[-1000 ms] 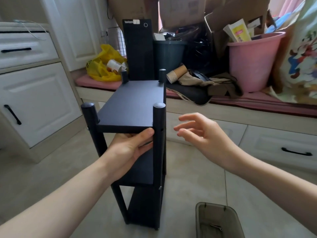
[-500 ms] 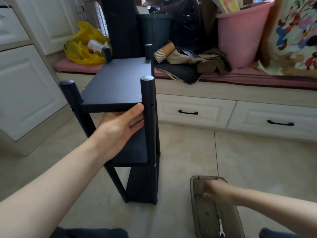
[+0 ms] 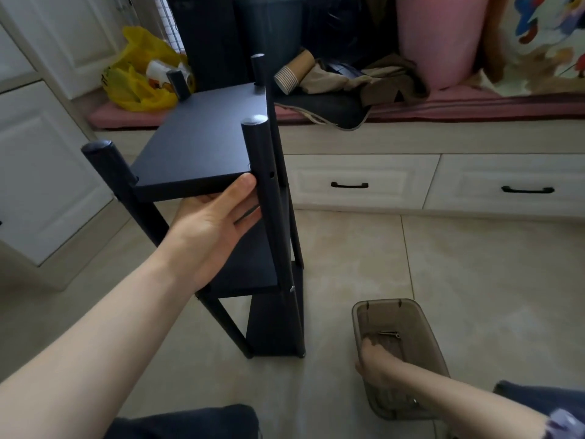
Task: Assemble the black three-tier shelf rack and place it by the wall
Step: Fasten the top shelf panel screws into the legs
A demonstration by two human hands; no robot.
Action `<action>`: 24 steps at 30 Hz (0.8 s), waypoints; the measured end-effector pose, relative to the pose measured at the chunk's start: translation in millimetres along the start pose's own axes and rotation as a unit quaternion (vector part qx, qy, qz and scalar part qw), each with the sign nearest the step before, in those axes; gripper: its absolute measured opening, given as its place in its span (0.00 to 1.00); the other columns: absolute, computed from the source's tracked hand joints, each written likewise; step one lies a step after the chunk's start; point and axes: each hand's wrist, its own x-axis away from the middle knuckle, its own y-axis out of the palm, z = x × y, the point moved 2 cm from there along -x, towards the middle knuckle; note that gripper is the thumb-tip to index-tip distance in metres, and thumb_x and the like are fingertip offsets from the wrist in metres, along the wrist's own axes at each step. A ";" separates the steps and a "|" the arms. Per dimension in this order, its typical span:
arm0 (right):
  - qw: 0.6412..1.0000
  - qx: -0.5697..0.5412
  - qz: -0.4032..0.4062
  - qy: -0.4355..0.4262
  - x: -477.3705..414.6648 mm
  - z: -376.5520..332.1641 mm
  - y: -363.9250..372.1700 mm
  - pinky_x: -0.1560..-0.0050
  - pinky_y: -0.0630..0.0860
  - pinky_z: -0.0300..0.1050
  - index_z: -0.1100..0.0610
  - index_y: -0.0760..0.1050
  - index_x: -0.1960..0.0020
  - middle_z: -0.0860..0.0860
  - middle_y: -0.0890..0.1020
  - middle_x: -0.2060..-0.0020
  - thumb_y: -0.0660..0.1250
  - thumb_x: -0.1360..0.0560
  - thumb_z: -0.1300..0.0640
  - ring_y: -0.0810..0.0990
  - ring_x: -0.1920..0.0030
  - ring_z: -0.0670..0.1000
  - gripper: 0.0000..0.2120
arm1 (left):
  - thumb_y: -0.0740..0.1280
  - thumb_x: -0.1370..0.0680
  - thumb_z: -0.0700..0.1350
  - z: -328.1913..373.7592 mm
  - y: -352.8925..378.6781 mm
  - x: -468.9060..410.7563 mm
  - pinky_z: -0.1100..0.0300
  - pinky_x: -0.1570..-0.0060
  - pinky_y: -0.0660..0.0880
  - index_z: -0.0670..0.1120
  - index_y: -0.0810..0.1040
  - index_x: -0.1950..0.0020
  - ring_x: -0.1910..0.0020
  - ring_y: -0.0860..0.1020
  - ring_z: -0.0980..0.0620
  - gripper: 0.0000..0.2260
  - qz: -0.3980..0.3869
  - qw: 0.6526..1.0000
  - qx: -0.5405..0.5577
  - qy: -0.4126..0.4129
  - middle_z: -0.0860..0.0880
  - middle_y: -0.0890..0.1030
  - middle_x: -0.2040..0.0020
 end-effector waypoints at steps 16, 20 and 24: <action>0.982 0.009 0.121 -0.144 -26.7 -43.7 11.2 0.60 0.72 0.46 0.49 0.71 0.48 0.50 0.80 0.51 0.57 0.19 0.49 0.80 0.52 0.53 0.06 | 0.72 0.26 0.45 2.4 9.1 -2.2 0.50 0.39 0.79 0.43 0.78 0.39 0.37 0.81 0.43 0.17 0.003 1.000 -0.003 -0.010 0.46 0.85 0.43; 0.987 0.035 0.093 -0.129 -53.5 -26.9 7.8 0.40 0.74 0.47 0.55 0.71 0.33 0.55 0.76 0.35 0.58 0.19 0.57 0.76 0.36 0.56 0.16 | 0.73 0.28 0.45 2.5 10.2 -2.8 0.50 0.40 0.79 0.43 0.78 0.40 0.38 0.82 0.43 0.17 0.016 1.000 -0.003 -0.012 0.46 0.85 0.45; 0.984 0.120 0.064 -0.116 -73.5 -19.1 12.7 0.29 0.66 0.53 0.60 0.62 0.24 0.59 0.65 0.26 0.57 0.19 0.59 0.64 0.27 0.62 0.23 | 0.72 0.28 0.45 3.0 10.5 -2.5 0.52 0.42 0.80 0.43 0.79 0.41 0.39 0.82 0.44 0.17 0.012 1.000 -0.008 -0.013 0.46 0.86 0.45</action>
